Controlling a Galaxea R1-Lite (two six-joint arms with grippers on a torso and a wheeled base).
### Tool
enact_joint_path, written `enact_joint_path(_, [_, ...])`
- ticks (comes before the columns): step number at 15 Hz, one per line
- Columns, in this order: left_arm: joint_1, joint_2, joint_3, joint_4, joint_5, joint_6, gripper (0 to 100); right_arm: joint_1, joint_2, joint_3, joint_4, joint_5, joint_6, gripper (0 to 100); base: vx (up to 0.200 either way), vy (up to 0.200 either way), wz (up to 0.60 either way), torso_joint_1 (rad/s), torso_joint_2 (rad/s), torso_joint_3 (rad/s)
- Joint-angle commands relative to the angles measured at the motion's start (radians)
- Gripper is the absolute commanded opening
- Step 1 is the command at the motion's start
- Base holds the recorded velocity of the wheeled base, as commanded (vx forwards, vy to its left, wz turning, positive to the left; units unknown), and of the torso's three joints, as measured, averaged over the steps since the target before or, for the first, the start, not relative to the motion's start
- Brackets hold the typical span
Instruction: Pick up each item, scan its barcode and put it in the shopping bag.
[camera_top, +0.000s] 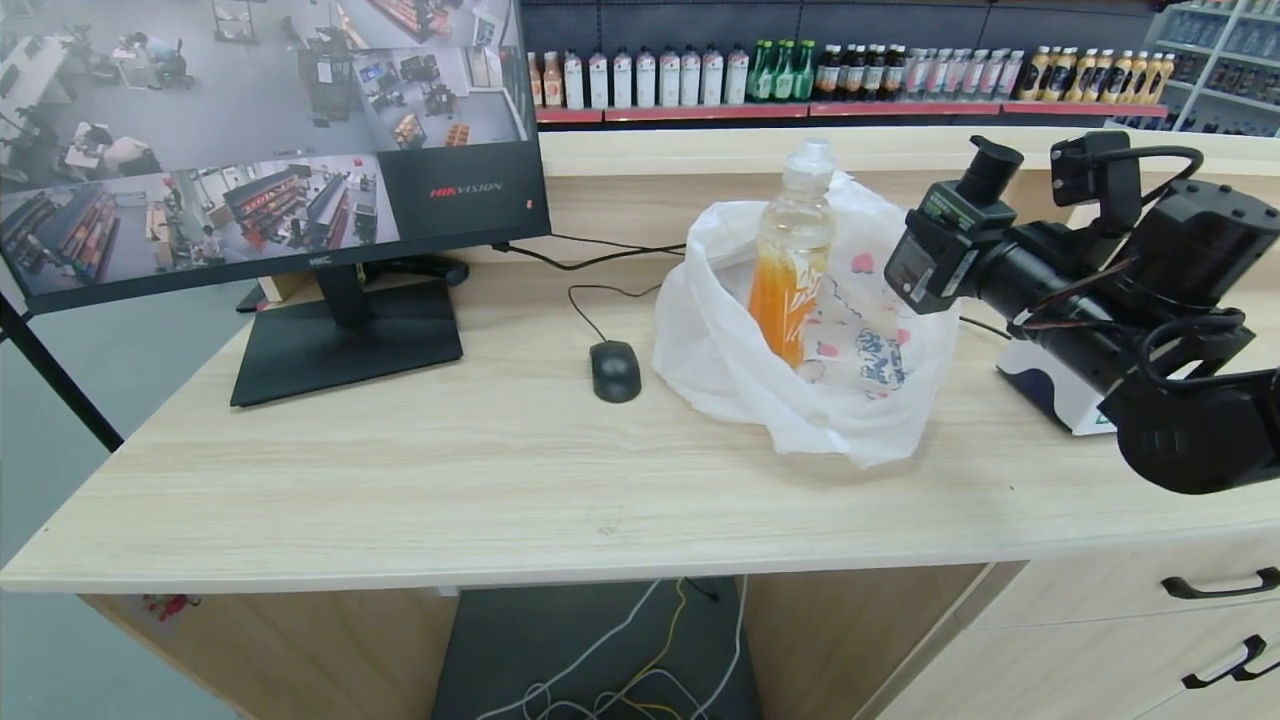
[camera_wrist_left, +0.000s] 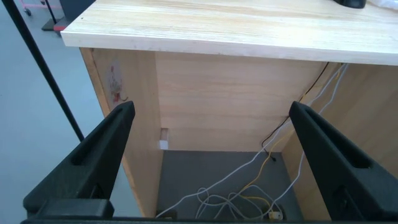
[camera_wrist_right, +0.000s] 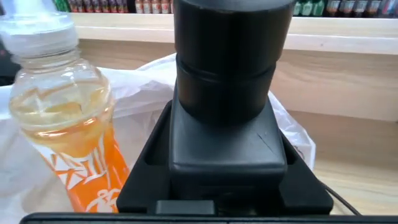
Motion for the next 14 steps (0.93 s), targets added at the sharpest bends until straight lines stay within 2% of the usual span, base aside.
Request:
enact_joint_path(1, [0.001,0.000,0.000,0.000,0.000,0.000,100,-0.012,0.055,-0.027,0.000,0.004,-0.005,0,0.000,0.000,0.00,0.000,0.00,0.000])
enact_joint_path(5, [-0.001,0.000,0.000,0.000,0.000,0.000,100,-0.006,0.110,-0.056,0.000,0.004,-0.017,0,0.000,0.000,0.00,0.000,0.00,0.000])
enact_joint_path(14, [-0.001,0.000,0.000,0.000,0.000,0.000,100,-0.007,0.191,-0.035,-0.032,0.018,-0.014,0,0.000,0.000,0.00,0.000,0.00,0.000])
